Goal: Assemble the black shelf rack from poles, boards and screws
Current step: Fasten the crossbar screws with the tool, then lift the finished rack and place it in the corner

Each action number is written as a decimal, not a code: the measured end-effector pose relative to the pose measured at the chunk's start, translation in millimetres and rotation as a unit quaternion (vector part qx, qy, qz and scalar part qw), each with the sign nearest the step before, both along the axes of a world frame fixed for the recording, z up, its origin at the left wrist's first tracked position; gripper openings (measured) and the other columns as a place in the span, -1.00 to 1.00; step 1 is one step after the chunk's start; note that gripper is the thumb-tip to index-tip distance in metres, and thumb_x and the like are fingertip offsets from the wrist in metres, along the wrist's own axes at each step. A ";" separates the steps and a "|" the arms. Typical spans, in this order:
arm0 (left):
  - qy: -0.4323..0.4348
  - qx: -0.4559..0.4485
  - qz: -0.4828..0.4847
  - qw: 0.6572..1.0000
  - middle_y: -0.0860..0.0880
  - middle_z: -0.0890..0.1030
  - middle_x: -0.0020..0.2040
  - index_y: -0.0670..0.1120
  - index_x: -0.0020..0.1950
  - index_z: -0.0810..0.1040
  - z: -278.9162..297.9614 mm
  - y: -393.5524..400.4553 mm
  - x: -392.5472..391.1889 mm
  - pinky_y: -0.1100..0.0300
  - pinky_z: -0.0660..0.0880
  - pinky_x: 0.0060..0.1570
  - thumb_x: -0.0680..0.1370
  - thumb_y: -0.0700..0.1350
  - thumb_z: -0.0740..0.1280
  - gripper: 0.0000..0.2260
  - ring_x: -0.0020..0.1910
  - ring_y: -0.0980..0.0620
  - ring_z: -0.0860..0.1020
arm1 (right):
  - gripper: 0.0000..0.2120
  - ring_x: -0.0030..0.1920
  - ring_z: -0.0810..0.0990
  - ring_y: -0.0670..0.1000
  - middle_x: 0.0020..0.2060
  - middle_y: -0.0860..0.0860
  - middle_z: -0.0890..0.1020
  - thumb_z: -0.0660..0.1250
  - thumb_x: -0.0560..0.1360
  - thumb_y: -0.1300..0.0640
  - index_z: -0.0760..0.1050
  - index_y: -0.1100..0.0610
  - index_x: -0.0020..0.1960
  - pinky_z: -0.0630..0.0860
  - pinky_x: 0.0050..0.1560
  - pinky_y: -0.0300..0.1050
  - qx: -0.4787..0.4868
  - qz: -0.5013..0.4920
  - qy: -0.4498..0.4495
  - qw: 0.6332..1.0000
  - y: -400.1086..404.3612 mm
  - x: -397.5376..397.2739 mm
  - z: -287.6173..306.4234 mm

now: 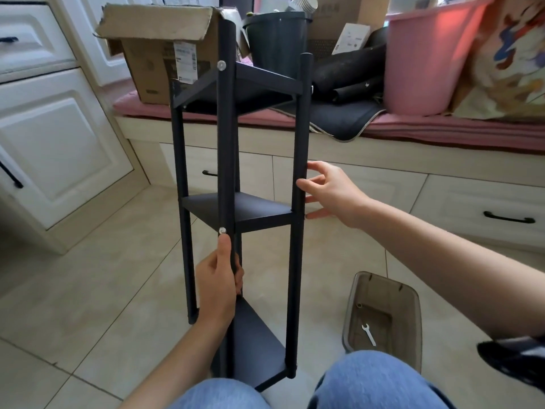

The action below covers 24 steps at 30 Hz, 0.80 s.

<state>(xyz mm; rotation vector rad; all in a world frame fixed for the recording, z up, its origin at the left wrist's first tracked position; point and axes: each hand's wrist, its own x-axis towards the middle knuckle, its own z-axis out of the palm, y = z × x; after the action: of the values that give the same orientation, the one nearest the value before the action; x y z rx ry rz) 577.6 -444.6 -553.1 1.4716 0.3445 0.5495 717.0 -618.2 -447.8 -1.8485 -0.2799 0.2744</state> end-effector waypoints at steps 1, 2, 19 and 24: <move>-0.006 -0.001 0.003 1.000 -0.11 0.26 -0.49 -0.21 -0.39 0.31 -1.2 -0.1 0.4 0.22 0.18 -0.56 0.50 0.38 0.21 -0.35 -0.56 0.01 0.24 | -0.59 -0.05 0.67 0.03 -0.03 0.06 0.66 0.32 0.60 0.12 0.34 -0.01 0.41 0.68 -0.22 0.04 -0.007 0.002 -0.004 1.000 2.6 2.1 0.4; -0.010 -0.004 0.005 1.000 -0.11 0.25 -0.49 -0.22 -0.38 0.30 -2.9 -0.2 1.2 0.23 0.16 -0.56 0.51 0.36 0.22 -0.36 -0.56 0.02 0.22 | -0.61 -0.03 0.67 0.05 -0.03 0.08 0.66 0.34 0.59 0.14 0.35 -0.01 0.38 0.68 -0.21 0.07 -0.014 0.003 -0.009 1.000 5.4 4.1 0.6; 0.146 0.071 -0.260 0.952 0.14 0.60 -0.25 0.10 0.03 0.50 -63.3 -17.8 116.2 0.36 0.49 -0.15 0.62 0.09 0.30 -0.91 -0.21 0.20 0.57 | -0.69 0.03 0.62 0.11 0.02 0.05 0.53 0.26 0.59 0.26 0.32 0.03 0.27 0.67 -0.10 0.14 -0.096 -0.016 -0.042 0.994 14.4 149.2 -32.3; 0.287 0.042 -0.276 0.917 0.16 0.61 0.00 0.12 0.04 0.49 -59.4 -38.4 136.7 0.46 0.45 0.00 0.63 -0.01 0.34 -0.95 -0.05 0.35 0.57 | -0.88 -0.03 0.55 0.09 -0.10 -0.03 0.54 0.25 0.61 0.19 0.35 0.12 0.12 0.55 -0.03 0.09 -0.122 0.015 -0.068 0.990 19.4 163.2 -21.0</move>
<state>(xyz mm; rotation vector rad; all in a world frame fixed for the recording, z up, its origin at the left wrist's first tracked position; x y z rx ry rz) 714.3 -483.0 -612.5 1.7071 0.3393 -0.3390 880.2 -598.9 -468.8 -2.1100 -0.3820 0.2103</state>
